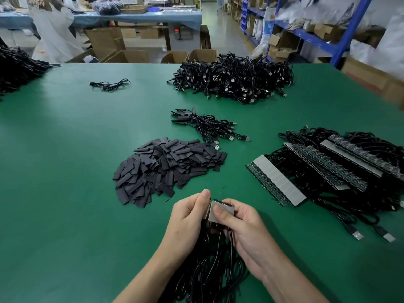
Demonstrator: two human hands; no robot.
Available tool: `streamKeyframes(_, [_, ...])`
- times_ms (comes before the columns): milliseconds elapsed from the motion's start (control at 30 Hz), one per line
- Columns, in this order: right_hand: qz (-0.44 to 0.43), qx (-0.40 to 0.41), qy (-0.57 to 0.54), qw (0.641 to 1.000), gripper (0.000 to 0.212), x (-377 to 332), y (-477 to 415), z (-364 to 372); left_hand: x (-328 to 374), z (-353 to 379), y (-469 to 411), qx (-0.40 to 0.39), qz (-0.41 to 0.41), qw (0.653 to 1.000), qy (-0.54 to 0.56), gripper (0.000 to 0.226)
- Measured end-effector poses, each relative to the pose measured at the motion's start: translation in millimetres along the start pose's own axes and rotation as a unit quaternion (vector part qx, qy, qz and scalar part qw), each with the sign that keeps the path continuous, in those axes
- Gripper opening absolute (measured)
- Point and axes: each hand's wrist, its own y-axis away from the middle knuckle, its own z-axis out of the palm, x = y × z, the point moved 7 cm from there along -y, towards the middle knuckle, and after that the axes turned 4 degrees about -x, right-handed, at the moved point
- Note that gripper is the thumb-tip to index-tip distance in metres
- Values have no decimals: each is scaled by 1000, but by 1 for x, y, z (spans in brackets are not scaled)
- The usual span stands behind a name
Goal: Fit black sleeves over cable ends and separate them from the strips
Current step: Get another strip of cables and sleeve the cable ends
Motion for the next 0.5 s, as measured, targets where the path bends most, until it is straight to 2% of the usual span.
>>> streamKeyframes(67, [-9, 33, 35, 999, 16, -4, 0, -7, 3, -4, 1, 38, 26, 999, -19, 58])
streamKeyframes(133, [-39, 86, 152, 984, 18, -12, 1, -19, 6, -7, 1, 61, 54, 995, -49, 53])
streamKeyframes(200, [-82, 144, 311, 936, 9, -24, 4, -28, 8, -8, 2, 70, 81, 991, -87, 50])
streamKeyframes(233, [-104, 169, 377, 904, 10, -29, 6, -30, 10, -9, 3, 74, 96, 986, -114, 47])
streamKeyframes(267, [-128, 185, 435, 872, 19, -34, 8, -30, 11, -9, 3, 80, 112, 980, -143, 45])
streamKeyframes(300, [-155, 188, 473, 847, 25, -38, 10, -27, 13, -10, 4, 87, 125, 974, -166, 44])
streamKeyframes(367, [-209, 166, 517, 813, 21, -42, 12, -16, 15, -13, 5, 107, 137, 966, -189, 42])
streamKeyframes(433, [-231, 117, 525, 811, 15, -39, 12, -4, 17, -20, 7, 138, 145, 961, -191, 40])
streamKeyframes(500, [-234, 54, 509, 826, 22, -32, 11, 8, 19, -23, 7, 147, 152, 959, -190, 39])
